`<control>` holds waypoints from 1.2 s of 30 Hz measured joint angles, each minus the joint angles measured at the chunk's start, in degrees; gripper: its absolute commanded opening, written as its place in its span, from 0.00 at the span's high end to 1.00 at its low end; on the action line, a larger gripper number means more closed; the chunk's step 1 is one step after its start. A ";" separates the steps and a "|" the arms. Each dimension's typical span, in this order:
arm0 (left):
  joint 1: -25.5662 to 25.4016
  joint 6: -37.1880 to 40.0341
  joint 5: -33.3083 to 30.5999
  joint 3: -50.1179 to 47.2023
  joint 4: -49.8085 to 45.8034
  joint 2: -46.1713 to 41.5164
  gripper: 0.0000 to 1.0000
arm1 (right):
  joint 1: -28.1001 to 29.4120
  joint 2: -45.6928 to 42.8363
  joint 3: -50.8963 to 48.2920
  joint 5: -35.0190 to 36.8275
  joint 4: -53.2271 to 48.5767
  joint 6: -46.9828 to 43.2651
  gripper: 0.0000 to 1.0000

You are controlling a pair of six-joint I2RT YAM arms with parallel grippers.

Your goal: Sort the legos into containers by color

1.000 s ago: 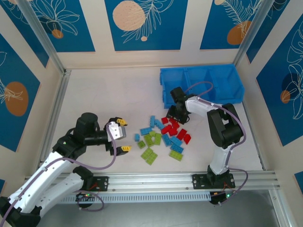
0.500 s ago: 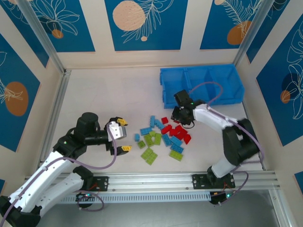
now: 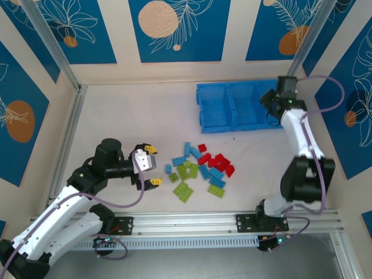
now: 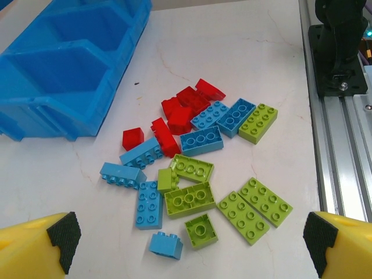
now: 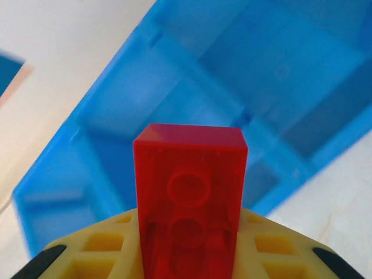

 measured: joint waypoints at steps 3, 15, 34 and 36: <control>-0.02 0.00 -0.31 -0.48 0.39 -0.42 0.00 | -3.52 10.25 8.66 -1.81 -1.97 0.07 0.76; -0.26 0.00 -1.31 -0.81 1.03 -0.50 0.00 | -7.26 25.07 25.03 -5.77 -13.99 2.69 0.49; -0.59 -3.10 -5.70 -1.55 4.15 -0.15 0.00 | 20.76 -29.03 -27.21 -15.80 -4.76 -0.76 0.44; -0.66 -6.43 -7.98 -1.57 5.38 0.92 0.00 | 27.34 -29.20 -30.23 -16.02 -5.88 -1.07 0.43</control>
